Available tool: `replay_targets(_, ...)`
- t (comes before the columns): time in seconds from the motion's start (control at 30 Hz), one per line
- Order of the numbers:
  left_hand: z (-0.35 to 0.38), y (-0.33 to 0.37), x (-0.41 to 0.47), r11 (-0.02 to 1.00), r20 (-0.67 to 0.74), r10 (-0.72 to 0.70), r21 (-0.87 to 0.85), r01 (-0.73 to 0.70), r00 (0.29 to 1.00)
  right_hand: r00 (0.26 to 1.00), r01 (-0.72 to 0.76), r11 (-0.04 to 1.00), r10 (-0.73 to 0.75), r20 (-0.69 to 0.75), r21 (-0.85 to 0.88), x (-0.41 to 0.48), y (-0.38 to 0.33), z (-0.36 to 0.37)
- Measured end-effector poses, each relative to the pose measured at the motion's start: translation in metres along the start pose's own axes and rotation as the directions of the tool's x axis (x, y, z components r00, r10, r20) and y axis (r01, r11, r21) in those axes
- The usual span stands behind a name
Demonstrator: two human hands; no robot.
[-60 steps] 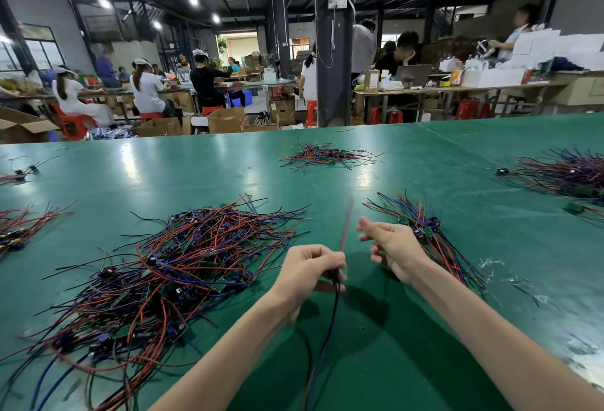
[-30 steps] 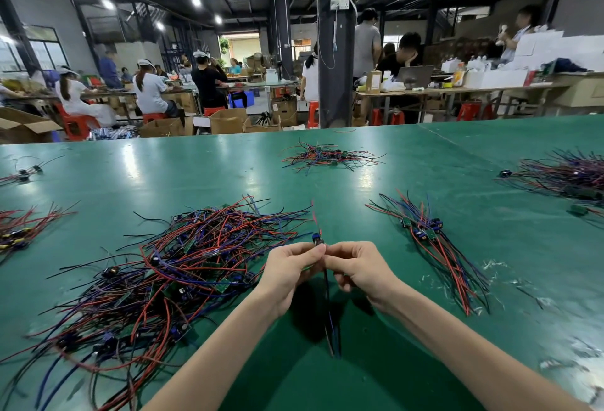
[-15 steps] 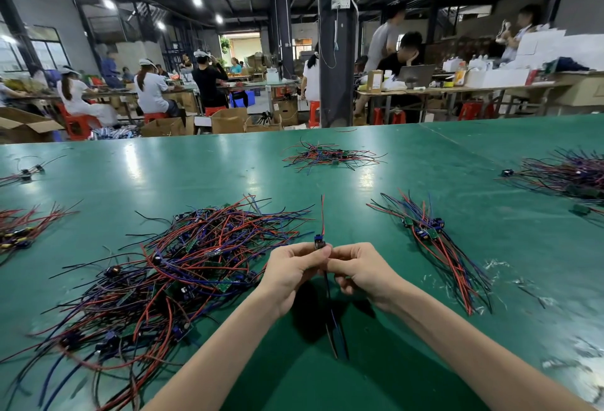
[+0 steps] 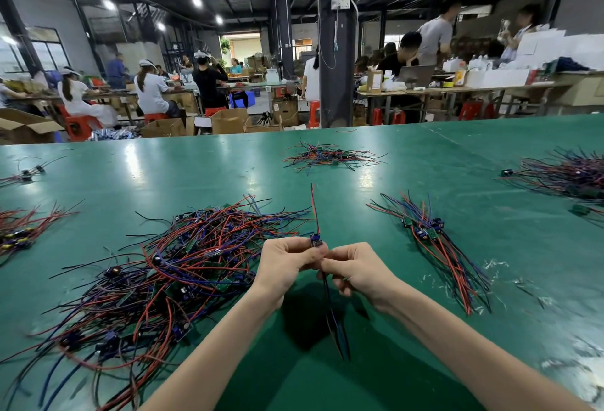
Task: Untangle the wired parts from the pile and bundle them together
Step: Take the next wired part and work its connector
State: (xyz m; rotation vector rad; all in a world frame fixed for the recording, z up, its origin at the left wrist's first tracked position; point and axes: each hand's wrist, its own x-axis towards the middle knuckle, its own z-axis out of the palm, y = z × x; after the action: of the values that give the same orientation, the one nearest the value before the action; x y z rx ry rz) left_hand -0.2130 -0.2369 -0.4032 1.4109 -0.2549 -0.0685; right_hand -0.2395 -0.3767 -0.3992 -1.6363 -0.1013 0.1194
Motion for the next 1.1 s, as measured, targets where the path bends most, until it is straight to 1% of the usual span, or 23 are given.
replay_targets(0.23,0.0,0.001,0.001,0.998,-0.023,0.044,0.054,-0.043,0.999,0.999,0.051,0.999,-0.051,-0.01,-0.012,0.001,0.001,0.001)
replay_targets(0.3,-0.001,0.002,0.003,0.997,-0.067,0.047,0.058,-0.044,0.997,0.998,0.059,0.998,-0.059,0.003,-0.032,0.0,0.002,0.002)
replay_targets(0.37,-0.006,0.005,0.007,1.0,-0.167,0.031,0.006,-0.03,0.985,0.997,0.071,0.995,-0.068,0.04,-0.071,-0.002,0.005,0.007)
replay_targets(0.43,-0.015,0.007,0.011,0.999,-0.217,0.007,-0.05,-0.019,0.976,0.993,0.105,0.99,-0.098,0.069,-0.096,-0.003,0.008,0.015)
replay_targets(0.67,-0.02,0.01,0.013,0.999,-0.225,-0.01,-0.038,0.001,0.974,0.983,0.176,0.973,-0.165,0.083,-0.148,-0.007,0.002,0.015)
replay_targets(0.9,-0.041,0.014,0.022,0.995,-0.37,0.011,-0.084,-0.045,0.929,0.964,0.203,0.959,-0.16,0.212,-0.197,-0.021,-0.002,0.031)
replay_targets(1.1,-0.044,0.01,0.024,0.994,-0.41,0.011,-0.095,-0.055,0.912,0.958,0.231,0.938,-0.172,0.232,-0.26,-0.024,-0.007,0.028)
